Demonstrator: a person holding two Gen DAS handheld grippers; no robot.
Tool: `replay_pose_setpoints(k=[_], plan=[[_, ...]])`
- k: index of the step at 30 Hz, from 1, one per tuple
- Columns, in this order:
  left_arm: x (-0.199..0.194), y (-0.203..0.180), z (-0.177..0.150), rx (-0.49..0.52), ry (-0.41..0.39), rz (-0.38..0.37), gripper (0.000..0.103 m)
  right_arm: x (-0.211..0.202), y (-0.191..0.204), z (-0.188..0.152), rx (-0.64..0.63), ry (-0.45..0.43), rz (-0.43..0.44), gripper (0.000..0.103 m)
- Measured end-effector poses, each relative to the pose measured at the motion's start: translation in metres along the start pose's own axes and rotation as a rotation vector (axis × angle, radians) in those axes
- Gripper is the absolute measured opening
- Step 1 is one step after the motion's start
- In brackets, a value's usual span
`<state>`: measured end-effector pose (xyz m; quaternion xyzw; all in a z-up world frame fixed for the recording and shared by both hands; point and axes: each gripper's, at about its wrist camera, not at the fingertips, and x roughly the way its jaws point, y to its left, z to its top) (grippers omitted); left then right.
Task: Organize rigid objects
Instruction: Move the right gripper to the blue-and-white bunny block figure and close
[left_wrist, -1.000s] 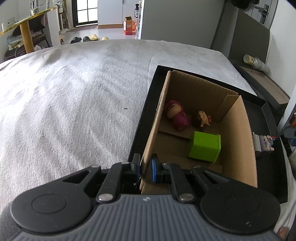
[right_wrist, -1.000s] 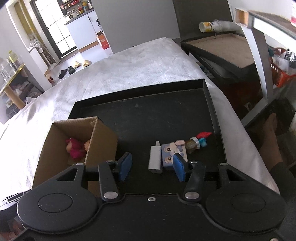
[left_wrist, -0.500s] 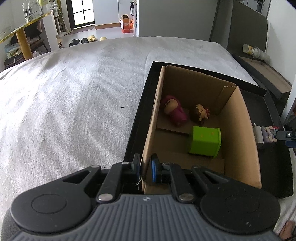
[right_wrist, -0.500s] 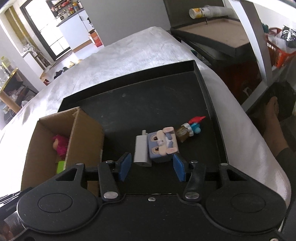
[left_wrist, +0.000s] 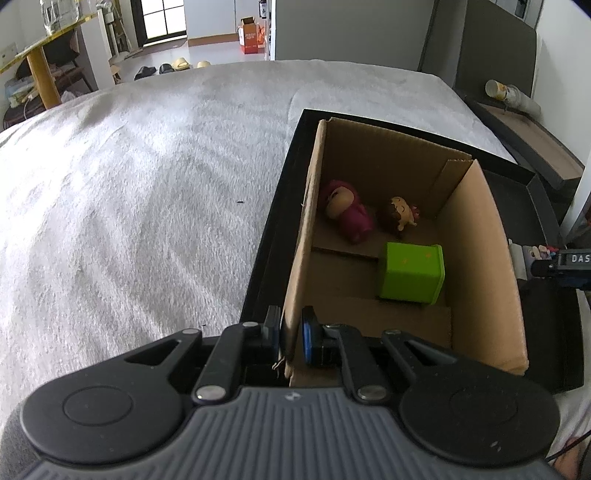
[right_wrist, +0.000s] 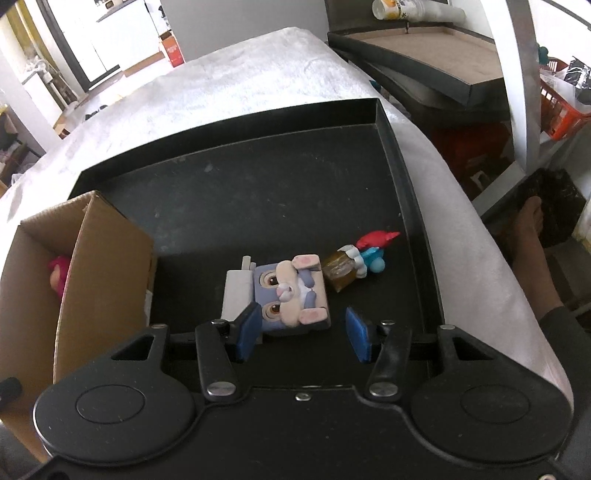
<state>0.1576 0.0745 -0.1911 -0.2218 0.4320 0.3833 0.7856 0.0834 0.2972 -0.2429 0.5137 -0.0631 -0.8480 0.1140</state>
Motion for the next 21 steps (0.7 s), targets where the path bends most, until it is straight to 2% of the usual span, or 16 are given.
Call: replay_pose_setpoints(k=[4,6,9,21], plan=[[0.001,-0.002,0.001,0.010,0.003,0.006,0.011,0.006,0.009,0.002,-0.050,0.006,-0.019,0.050],[0.000,-0.001,0.000,0.008,0.003,0.006,0.011,0.011,0.012,0.001,-0.070,0.027,-0.030,0.046],[0.000,0.000,0.000,0.000,0.005,0.002,0.011,0.011,0.013,-0.002,-0.091,0.031,-0.034,0.045],[0.001,0.002,-0.001,-0.022,0.005,-0.005,0.011,-0.011,0.006,-0.023,-0.076,0.096,-0.032,0.044]])
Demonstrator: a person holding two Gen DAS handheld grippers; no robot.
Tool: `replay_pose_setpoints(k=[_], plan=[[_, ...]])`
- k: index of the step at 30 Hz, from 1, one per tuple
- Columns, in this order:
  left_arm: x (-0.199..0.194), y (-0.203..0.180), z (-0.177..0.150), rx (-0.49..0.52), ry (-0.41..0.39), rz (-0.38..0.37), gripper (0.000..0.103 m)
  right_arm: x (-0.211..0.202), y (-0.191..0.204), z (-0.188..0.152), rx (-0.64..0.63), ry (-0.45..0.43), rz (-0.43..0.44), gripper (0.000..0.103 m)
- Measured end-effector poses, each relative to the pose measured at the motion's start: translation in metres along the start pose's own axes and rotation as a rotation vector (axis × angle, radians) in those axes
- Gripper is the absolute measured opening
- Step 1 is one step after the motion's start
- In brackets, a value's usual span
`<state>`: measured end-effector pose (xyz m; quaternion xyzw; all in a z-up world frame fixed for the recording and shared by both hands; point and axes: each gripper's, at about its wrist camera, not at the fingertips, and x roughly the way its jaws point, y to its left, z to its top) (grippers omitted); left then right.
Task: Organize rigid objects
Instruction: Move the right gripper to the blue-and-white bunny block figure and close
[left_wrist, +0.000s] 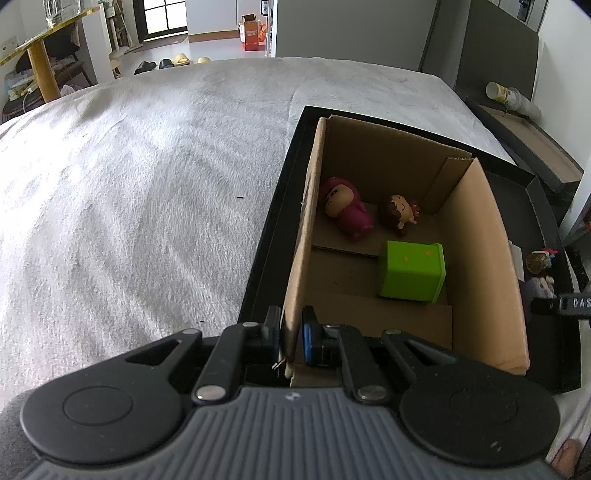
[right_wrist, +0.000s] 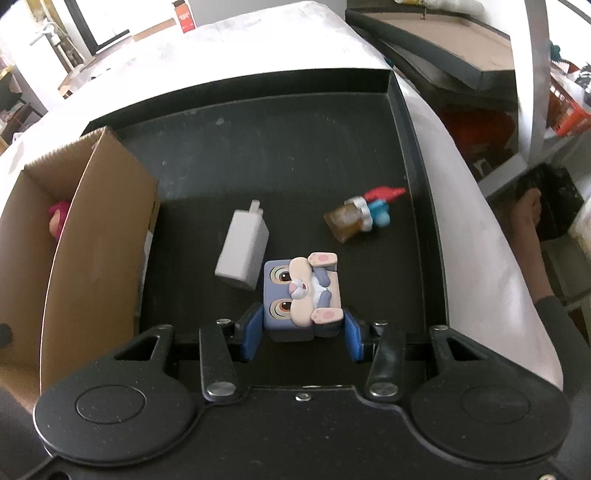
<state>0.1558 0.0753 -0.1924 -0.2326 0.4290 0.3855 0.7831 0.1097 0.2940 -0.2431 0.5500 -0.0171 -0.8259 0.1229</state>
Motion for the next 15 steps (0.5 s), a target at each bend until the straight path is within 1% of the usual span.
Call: replay_pose_setpoints(k=[6,15], plan=[[0.000,0.001,0.000,-0.012,0.002,-0.002,0.011,-0.007,-0.001,-0.009,0.021,0.036,0.017,0.044],[0.001,0.001,0.000,-0.017,0.001,0.000,0.011,-0.009,0.003,-0.012,0.010,0.035,0.005,0.045]])
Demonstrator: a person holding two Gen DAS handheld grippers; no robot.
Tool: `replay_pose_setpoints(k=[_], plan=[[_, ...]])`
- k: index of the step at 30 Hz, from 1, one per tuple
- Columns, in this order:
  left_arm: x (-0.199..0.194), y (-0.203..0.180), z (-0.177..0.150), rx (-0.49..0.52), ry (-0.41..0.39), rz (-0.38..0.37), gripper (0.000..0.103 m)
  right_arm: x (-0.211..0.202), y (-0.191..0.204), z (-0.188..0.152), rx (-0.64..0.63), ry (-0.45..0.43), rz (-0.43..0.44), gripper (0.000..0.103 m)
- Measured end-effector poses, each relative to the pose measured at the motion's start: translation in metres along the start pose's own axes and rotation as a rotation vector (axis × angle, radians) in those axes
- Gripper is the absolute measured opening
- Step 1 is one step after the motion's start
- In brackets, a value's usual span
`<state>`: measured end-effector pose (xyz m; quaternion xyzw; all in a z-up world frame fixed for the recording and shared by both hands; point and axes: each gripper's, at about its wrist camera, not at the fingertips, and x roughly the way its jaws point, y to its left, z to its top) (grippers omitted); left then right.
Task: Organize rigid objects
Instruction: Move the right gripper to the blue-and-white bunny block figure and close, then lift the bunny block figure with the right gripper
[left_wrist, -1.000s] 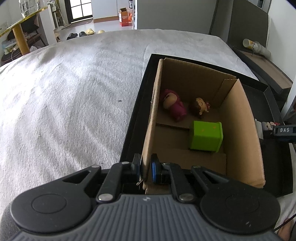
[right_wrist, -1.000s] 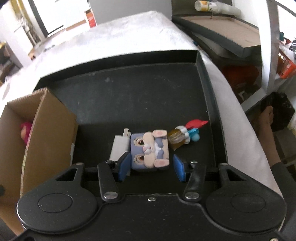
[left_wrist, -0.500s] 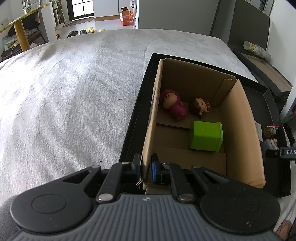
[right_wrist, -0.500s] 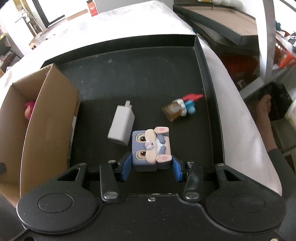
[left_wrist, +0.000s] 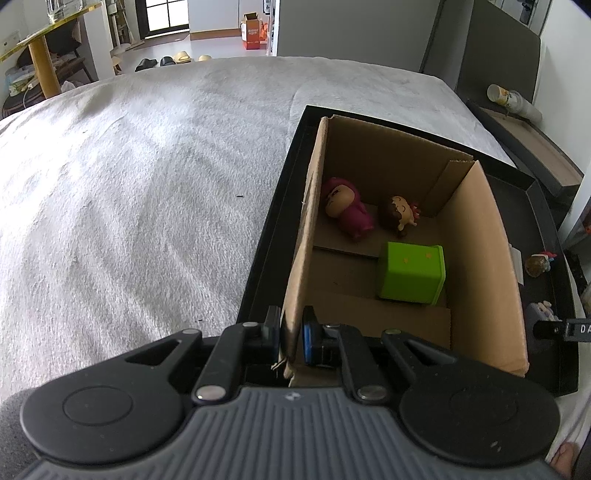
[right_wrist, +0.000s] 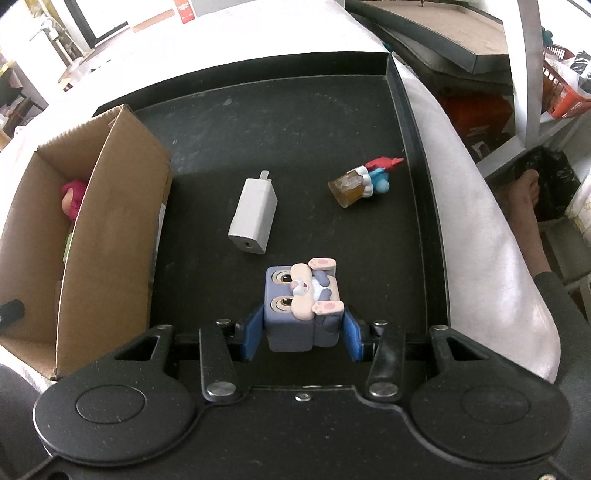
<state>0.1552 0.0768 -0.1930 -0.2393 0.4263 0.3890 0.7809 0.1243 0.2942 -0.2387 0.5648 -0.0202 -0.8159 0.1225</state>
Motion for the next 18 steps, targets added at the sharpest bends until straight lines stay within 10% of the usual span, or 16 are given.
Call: replay_pose_setpoints(k=[18], plan=[[0.001,0.001,0.000,-0.024,0.007,0.004,0.011,0.000,-0.002,0.009,0.011,-0.042,-0.020,0.044]])
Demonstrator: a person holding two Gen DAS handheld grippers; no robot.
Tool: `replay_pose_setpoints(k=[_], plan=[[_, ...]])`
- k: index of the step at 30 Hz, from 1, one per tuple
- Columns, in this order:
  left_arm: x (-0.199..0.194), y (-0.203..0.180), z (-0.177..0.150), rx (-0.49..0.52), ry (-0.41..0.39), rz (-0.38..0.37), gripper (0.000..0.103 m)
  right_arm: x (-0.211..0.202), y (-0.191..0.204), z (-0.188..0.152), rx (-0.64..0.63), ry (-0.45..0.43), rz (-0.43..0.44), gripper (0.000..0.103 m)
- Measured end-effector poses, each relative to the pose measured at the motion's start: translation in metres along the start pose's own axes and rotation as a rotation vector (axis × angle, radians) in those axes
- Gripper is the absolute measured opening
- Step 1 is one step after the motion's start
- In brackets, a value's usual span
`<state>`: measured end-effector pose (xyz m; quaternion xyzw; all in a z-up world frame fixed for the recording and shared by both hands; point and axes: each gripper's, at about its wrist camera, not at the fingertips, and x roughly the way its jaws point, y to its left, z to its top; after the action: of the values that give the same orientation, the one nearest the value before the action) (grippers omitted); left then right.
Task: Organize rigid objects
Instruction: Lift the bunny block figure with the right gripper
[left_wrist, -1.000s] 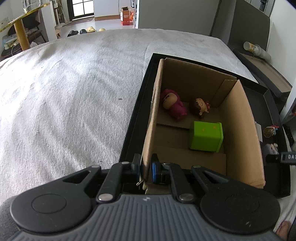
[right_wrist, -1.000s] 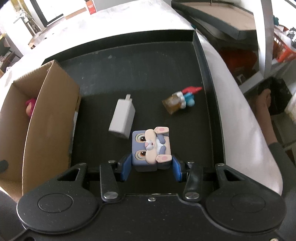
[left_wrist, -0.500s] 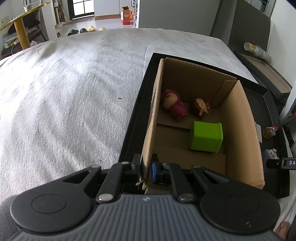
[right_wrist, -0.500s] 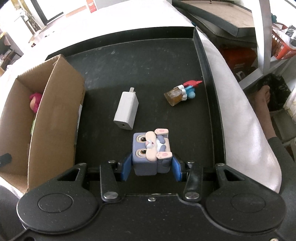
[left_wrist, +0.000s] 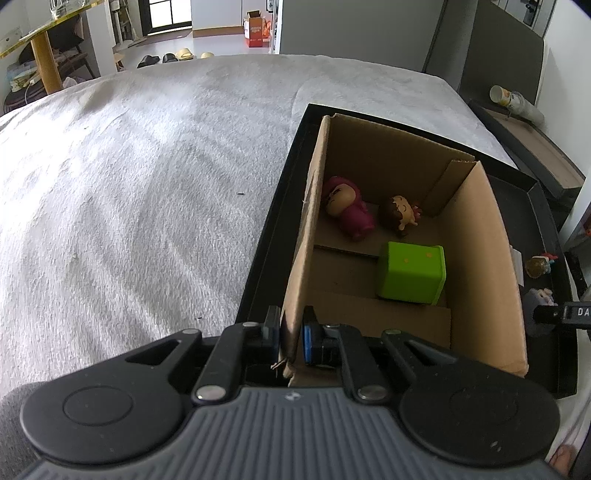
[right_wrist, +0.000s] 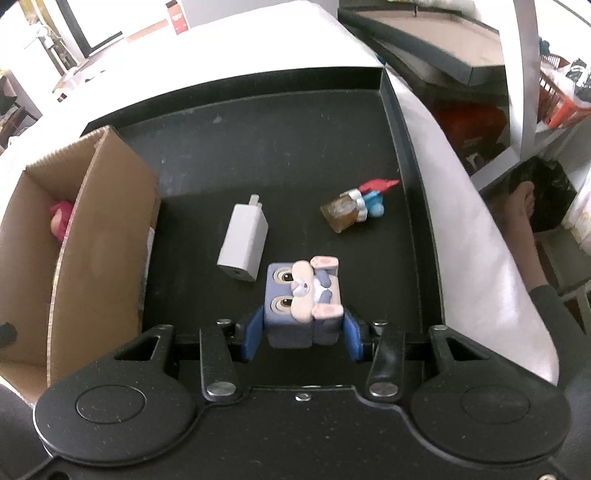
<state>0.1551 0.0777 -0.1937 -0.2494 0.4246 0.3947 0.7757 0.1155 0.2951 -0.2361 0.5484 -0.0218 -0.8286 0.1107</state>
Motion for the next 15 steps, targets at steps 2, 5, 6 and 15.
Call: replay_pose_setpoints(k=[2,5,6,15], plan=[[0.000,0.000,0.000,-0.003,-0.002,-0.001,0.011,-0.005,0.001,0.000,-0.001,-0.007,0.004,0.044],[0.000,0.002,-0.001,-0.016,-0.003,-0.002,0.011,-0.014,0.003,0.000,0.000,-0.020,0.011,0.044],[0.000,0.003,-0.001,-0.024,-0.004,-0.006,0.011,-0.017,0.004,0.000,-0.002,-0.026,0.012,0.044],[-0.002,0.005,-0.004,-0.060,-0.036,0.005,0.011,-0.042,0.017,0.006,-0.040,-0.067,0.013,0.044]])
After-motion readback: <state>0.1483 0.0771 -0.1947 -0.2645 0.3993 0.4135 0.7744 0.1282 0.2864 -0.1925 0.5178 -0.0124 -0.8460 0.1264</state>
